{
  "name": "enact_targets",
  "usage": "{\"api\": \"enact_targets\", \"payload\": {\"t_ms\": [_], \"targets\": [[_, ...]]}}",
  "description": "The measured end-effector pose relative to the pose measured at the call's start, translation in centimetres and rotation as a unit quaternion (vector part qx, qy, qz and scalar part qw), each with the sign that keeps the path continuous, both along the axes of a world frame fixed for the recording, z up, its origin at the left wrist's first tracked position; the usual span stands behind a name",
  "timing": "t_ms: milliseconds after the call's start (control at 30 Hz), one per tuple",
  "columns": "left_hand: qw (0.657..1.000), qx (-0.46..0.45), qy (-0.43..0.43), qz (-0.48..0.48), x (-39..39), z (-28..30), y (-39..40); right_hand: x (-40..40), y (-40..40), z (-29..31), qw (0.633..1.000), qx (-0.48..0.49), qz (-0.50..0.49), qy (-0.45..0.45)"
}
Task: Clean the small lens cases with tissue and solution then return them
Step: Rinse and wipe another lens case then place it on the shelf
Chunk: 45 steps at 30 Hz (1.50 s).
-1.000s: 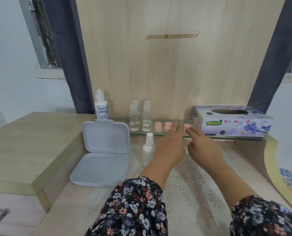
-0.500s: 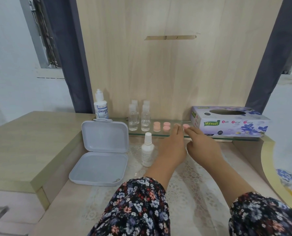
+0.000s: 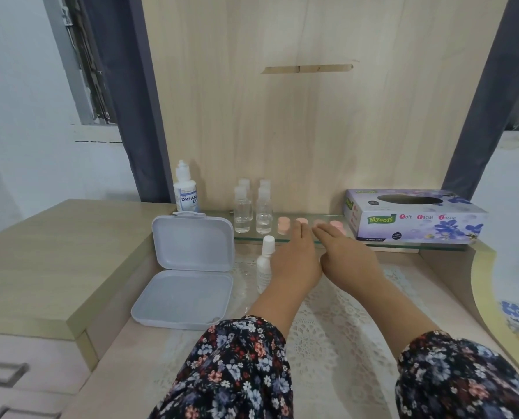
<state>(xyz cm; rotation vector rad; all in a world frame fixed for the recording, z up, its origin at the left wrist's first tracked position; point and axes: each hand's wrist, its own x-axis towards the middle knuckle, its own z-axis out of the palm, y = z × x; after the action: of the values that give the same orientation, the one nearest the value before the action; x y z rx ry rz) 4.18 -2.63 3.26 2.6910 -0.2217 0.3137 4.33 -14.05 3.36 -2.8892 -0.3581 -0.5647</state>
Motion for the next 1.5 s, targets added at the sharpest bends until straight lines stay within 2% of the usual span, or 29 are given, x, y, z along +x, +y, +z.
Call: {"api": "enact_targets", "payload": {"t_ms": [200, 433, 833, 900, 967, 1033, 1100, 1167, 1233, 1333, 1500], "targets": [[1.0, 0.005, 0.007, -0.009, -0.6, 0.0, 0.2, -0.3, -0.3, 0.1, 1.0, -0.009, 0.006, -0.002], [0.999, -0.031, 0.006, 0.009, -1.3, 0.9, 0.2, -0.7, -0.2, -0.1, 1.0, 0.019, -0.006, -0.014], [0.999, -0.011, 0.027, 0.036, -1.1, 1.5, 0.4, -1.5, -0.6, -0.5, 0.998, 0.048, -0.007, -0.033], [0.998, -0.052, -0.007, 0.021, -1.8, 1.6, 0.5, -1.8, -0.7, -0.9, 0.997, 0.066, 0.0, -0.051], [0.987, -0.119, -0.108, 0.021, -2.9, 1.1, 1.1, -2.2, -0.8, -1.6, 0.991, 0.107, 0.008, -0.076], [0.953, -0.18, -0.236, 0.06, -3.8, 0.0, 1.8, -2.9, -0.9, -2.5, 0.981, 0.168, 0.007, -0.099], [0.922, -0.221, -0.299, 0.113, -4.2, -2.0, 2.5, -3.6, -1.0, -3.6, 0.97, 0.213, -0.005, -0.118], [0.922, -0.235, -0.264, 0.158, -4.1, -4.2, 3.0, -4.2, -0.9, -5.0, 0.96, 0.247, -0.016, -0.13], [0.938, -0.242, -0.182, 0.17, -4.0, -5.8, 3.3, -4.7, -0.7, -6.4, 0.954, 0.273, -0.021, -0.126], [0.939, -0.285, -0.1, 0.163, -3.2, -6.5, 3.9, -5.1, -0.8, -7.6, 0.945, 0.309, -0.023, -0.102], [0.933, -0.34, -0.035, 0.115, -2.5, -6.7, 4.3, -4.9, -1.4, -7.6, 0.922, 0.383, -0.012, -0.06]]}}
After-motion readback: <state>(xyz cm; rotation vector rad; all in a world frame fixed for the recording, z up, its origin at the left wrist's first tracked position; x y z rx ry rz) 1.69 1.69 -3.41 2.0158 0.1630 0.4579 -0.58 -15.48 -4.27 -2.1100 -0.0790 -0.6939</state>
